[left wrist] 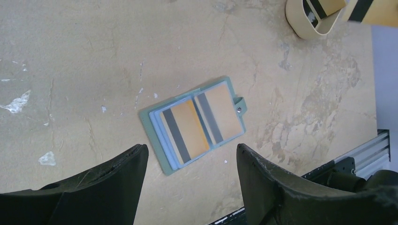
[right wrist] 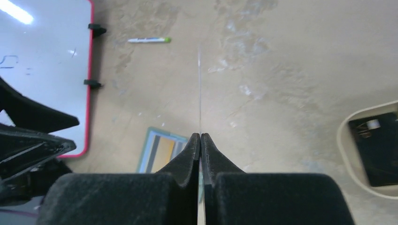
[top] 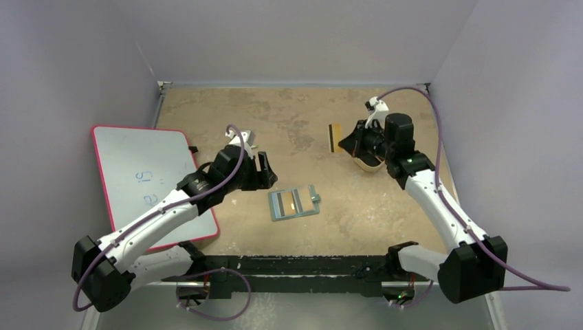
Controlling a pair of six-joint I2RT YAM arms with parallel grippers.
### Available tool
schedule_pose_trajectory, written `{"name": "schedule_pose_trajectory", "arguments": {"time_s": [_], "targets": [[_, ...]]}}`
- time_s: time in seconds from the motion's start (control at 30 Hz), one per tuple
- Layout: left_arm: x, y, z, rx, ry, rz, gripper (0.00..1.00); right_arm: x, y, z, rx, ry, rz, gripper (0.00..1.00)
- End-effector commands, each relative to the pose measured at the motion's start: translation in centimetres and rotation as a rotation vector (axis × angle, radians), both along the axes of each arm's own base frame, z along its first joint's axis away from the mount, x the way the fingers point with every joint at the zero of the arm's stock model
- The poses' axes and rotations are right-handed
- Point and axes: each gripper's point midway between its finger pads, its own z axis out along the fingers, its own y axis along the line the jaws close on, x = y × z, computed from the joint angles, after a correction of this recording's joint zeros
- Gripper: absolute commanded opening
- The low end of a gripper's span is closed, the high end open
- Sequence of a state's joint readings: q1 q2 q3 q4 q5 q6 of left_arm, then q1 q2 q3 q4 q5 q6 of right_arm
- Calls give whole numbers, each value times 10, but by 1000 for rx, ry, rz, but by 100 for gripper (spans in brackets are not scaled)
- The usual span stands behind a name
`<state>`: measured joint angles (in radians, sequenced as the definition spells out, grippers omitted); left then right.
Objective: Put the credit cards into the card holder
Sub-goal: Pick up the credit card from the storage box.
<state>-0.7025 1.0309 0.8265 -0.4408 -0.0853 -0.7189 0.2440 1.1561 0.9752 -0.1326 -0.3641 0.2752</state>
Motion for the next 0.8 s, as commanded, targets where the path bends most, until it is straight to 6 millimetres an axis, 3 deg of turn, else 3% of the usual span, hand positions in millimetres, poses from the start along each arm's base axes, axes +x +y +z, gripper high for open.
{"name": "schedule_pose_trajectory", "arguments": {"time_s": [0.0,0.3,0.53,0.77], "targets": [[21,-12,27,-50,-59,25,68,-14,33,3,192,29,78,0],[26,-42,40,-238,-42,13,64,-62,96,10,420,-21,315,0],[26,-54,86,-416,-133,-7,61,-88,99,24,484,-59,404,0],[21,-61,102,-541,-153,-29,58,-108,100,34,583,-111,481,0]]}}
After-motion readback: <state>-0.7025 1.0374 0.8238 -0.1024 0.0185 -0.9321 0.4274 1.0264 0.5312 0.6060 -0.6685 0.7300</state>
